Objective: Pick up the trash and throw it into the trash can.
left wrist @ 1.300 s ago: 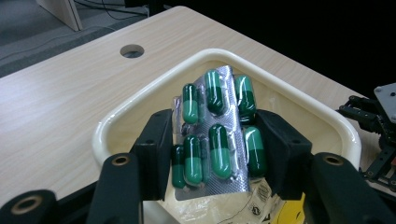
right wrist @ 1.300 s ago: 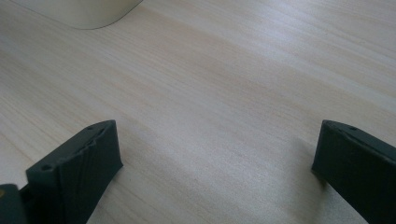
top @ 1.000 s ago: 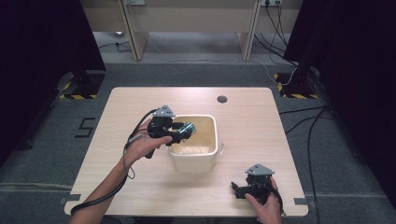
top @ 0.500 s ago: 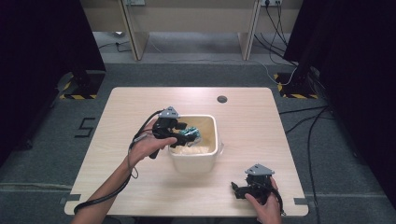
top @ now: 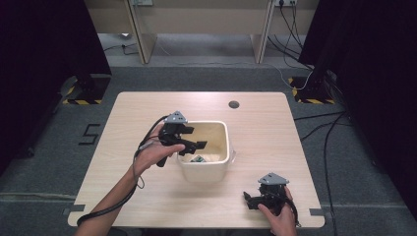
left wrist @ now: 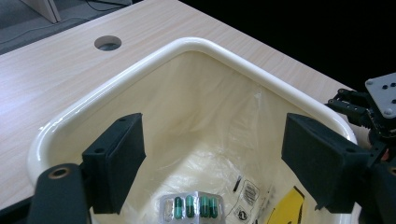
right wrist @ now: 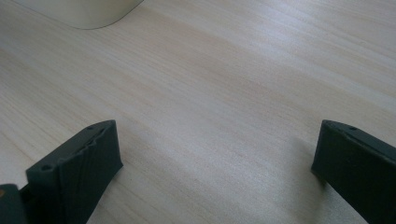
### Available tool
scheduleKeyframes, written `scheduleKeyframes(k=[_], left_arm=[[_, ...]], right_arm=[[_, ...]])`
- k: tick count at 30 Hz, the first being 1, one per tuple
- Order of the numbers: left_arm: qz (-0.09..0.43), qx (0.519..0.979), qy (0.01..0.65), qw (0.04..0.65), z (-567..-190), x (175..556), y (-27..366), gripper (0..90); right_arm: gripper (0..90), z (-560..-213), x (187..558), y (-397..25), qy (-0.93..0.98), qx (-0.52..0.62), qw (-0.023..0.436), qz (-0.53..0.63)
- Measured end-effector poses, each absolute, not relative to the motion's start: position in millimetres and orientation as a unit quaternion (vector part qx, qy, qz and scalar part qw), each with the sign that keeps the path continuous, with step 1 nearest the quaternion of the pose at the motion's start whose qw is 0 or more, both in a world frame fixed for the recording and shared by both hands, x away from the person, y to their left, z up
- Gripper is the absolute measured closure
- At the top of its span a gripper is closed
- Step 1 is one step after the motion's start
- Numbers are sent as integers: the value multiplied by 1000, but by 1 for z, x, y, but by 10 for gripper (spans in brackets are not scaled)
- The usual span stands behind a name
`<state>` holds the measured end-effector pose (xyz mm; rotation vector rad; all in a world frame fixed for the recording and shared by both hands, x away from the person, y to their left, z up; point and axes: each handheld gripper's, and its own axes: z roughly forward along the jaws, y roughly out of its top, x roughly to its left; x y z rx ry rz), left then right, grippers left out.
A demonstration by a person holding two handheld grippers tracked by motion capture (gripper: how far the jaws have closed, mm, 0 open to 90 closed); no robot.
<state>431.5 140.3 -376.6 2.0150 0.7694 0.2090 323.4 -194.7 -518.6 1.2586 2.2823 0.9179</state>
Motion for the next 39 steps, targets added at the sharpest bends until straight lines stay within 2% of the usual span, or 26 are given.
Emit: scheduleKeyframes(k=[23,39], left_arm=[[108,798,337,487,-364,424,174,202],[124,773,370,500,-363,414,216,201]], right_arm=[[10,-519,323,-195,811,447,188,327],[10,-519,323,-195,811,447,188,327]])
